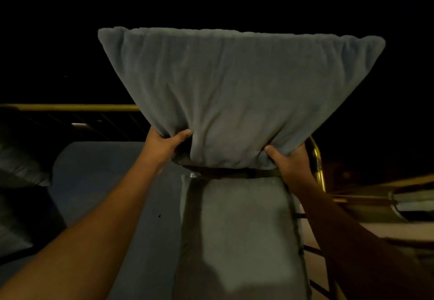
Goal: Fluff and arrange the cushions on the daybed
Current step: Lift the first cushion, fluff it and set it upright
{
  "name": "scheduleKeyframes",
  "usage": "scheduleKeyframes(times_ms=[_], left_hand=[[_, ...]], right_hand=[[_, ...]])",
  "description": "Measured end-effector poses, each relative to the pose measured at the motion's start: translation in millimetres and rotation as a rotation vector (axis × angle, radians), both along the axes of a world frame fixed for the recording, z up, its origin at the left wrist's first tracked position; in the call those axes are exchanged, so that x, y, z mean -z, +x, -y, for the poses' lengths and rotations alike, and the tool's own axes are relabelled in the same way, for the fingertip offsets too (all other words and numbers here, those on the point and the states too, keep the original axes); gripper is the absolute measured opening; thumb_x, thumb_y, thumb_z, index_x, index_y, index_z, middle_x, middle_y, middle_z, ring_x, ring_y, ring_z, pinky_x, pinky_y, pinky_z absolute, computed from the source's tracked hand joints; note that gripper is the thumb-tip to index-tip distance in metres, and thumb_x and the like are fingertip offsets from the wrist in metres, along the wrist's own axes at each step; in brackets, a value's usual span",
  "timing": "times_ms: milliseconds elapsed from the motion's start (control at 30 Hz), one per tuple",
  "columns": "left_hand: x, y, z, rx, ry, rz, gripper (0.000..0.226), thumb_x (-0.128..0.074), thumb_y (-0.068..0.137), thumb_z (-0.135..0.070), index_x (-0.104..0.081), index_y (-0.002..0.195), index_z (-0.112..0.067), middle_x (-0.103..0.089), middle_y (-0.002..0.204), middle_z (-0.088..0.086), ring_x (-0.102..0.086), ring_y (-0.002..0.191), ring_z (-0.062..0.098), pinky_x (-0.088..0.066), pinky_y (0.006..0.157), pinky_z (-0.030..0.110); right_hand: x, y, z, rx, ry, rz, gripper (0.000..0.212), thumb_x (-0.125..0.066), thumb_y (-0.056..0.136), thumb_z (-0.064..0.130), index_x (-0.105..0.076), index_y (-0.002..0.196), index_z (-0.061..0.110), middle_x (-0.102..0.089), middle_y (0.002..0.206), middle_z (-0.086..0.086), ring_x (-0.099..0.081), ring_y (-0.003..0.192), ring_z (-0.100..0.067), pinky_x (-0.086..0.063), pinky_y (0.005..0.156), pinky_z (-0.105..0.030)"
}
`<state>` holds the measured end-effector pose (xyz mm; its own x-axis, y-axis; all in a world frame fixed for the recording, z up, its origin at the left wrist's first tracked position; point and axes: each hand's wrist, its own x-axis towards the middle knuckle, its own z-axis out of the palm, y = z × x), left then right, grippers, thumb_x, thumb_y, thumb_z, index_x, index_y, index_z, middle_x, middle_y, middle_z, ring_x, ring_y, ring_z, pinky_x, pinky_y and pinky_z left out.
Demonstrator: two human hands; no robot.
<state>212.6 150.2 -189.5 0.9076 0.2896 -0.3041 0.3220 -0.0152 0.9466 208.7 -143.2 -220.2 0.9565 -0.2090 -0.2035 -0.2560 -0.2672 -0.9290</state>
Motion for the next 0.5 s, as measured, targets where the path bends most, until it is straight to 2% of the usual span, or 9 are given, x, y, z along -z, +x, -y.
scheduleKeyframes(times_ms=[133,233,300,367,433,500], left_hand=[[37,7,13,0.079,0.067,-0.108,0.086,-0.081,0.069,-0.024,-0.033,0.140,-0.018,-0.045,0.144,0.005,-0.046,0.130,0.024,-0.044,0.103,0.045],[60,4,18,0.097,0.100,-0.199,0.098,-0.082,0.068,-0.020,-0.021,0.145,-0.018,-0.035,0.151,0.007,-0.038,0.136,0.028,-0.041,0.104,0.041],[66,2,23,0.041,0.121,-0.181,0.101,-0.080,0.069,-0.018,-0.015,0.146,-0.019,-0.029,0.154,0.006,-0.034,0.138,0.026,-0.037,0.104,0.037],[66,-1,29,-0.005,0.230,-0.060,0.099,-0.079,0.071,-0.017,-0.015,0.146,-0.021,-0.028,0.152,-0.001,-0.031,0.137,0.017,-0.034,0.104,0.031],[70,-6,37,-0.041,0.381,0.066,0.098,-0.080,0.071,-0.019,-0.017,0.146,-0.022,-0.028,0.150,-0.004,-0.030,0.135,0.010,-0.032,0.106,0.024],[73,-10,44,-0.034,0.451,0.091,0.096,-0.079,0.071,-0.021,-0.018,0.145,-0.023,-0.029,0.150,0.004,-0.029,0.134,0.009,-0.031,0.105,0.023]], right_hand=[[35,-2,28,-0.074,-0.046,-0.134,0.083,-0.077,0.076,0.019,-0.029,0.144,0.020,-0.042,0.146,-0.005,-0.041,0.134,-0.022,-0.035,0.112,-0.046],[49,-2,35,-0.077,0.004,-0.163,0.095,-0.082,0.071,0.020,-0.023,0.145,0.028,-0.040,0.147,-0.001,-0.042,0.133,-0.020,-0.038,0.110,-0.046],[50,0,28,-0.009,0.061,-0.148,0.102,-0.085,0.066,0.028,-0.022,0.145,0.036,-0.041,0.145,0.004,-0.045,0.130,-0.016,-0.042,0.106,-0.041],[53,4,17,0.091,0.135,-0.144,0.105,-0.086,0.061,0.038,-0.022,0.144,0.041,-0.042,0.144,0.006,-0.046,0.128,-0.014,-0.044,0.105,-0.039],[60,10,8,0.169,0.171,-0.199,0.113,-0.086,0.050,0.057,-0.020,0.141,0.049,-0.041,0.144,0.008,-0.045,0.130,-0.016,-0.042,0.106,-0.044],[68,19,7,0.192,0.139,-0.280,0.124,-0.080,0.034,0.075,-0.018,0.139,0.051,-0.039,0.146,0.008,-0.041,0.133,-0.020,-0.038,0.109,-0.048]])
